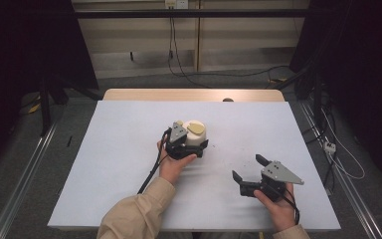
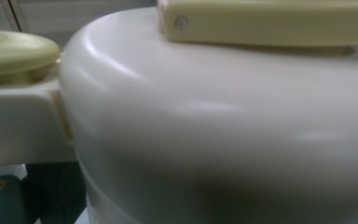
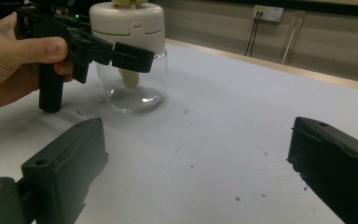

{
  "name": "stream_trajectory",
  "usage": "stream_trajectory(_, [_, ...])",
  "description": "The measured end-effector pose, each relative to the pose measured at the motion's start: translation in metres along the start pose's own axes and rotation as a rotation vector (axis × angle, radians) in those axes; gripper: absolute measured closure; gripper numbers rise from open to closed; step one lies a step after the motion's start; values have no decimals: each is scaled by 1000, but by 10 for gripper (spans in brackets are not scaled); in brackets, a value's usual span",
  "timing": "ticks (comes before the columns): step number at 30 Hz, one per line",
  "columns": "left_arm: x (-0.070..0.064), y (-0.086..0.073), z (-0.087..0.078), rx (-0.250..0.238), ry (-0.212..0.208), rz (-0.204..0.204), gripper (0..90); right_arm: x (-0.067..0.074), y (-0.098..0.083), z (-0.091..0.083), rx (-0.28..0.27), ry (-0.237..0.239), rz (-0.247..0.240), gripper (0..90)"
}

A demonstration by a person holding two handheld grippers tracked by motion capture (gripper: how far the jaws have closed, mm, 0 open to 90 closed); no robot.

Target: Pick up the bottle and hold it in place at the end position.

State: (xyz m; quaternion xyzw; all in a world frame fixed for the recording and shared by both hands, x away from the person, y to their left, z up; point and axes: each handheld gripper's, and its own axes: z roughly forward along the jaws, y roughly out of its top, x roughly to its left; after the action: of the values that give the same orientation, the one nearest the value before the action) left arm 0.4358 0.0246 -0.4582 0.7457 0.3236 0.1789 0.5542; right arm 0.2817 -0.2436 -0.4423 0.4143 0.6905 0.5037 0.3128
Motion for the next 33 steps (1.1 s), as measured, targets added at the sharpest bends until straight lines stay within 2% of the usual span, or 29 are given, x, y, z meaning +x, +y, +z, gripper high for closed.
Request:
stream_trajectory(6, [0,-1,0,-4,0,1,51,4,4,14,37,30,10,37])
stream_trajectory(9, [0,-1,0,-4,0,1,51,6,9,21,58,55,11,77])
stream_trajectory(10, [0,-1,0,-3,0,1,51,7,11,25,61,68,30,86])
stream_trajectory(12, [0,-1,0,-1,-1,5,51,8,12,28,64,75,37,88])
stream_trajectory(17, [0,-1,0,0,-1,8,51,11,19,37,69,90,37,101])
stream_trajectory(24, [0,-1,0,1,-1,9,51,13,25,49,86,107,46,76])
stream_trajectory(33, [1,-1,-1,0,-12,8,49,14,33,58,86,106,50,63])
